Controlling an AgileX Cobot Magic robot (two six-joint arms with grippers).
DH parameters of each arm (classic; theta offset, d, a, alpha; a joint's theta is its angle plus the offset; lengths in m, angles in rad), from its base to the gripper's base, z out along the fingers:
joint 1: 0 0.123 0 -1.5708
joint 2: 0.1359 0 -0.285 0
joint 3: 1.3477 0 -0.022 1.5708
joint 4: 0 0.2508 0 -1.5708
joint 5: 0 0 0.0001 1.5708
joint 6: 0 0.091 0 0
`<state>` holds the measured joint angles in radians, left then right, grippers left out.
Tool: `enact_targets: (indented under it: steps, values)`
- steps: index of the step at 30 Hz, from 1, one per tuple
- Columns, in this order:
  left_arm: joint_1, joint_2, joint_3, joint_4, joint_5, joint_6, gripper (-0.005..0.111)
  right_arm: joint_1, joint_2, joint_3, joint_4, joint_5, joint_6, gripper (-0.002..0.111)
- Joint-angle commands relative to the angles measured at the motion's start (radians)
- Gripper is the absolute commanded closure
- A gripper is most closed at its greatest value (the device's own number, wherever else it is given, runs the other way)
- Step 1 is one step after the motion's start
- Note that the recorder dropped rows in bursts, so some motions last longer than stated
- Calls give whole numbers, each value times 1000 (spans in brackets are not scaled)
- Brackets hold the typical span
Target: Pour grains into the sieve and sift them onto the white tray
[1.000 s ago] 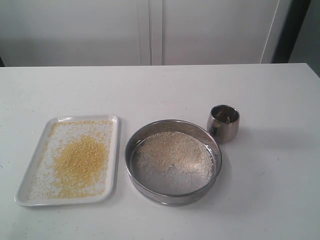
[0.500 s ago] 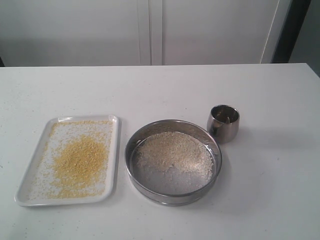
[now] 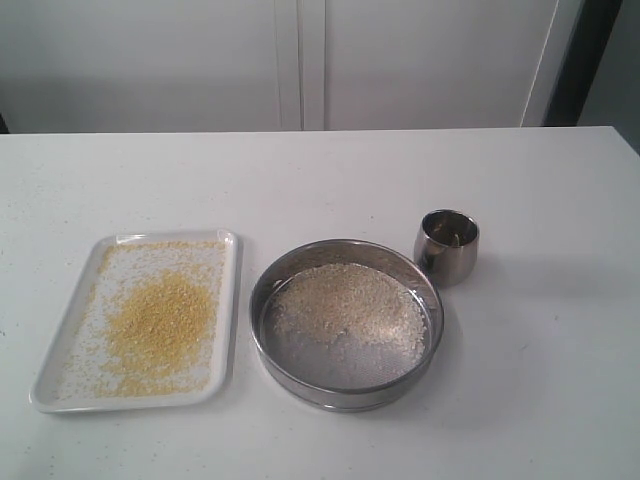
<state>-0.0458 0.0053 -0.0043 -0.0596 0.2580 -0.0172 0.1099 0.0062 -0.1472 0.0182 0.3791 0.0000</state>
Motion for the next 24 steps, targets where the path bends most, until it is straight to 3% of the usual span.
enact_targets:
  steps: [1,10,24]
  values:
    - [5,-5,4,-11,-3,3,107,2,-6,65,-18,-75,8,108]
    - [5,-5,4,-11,-3,3,107,2,-6,147,-18,-158,8,108]
    - [5,-5,4,-11,-3,3,107,2,-6,147,-35,-45,6,108]
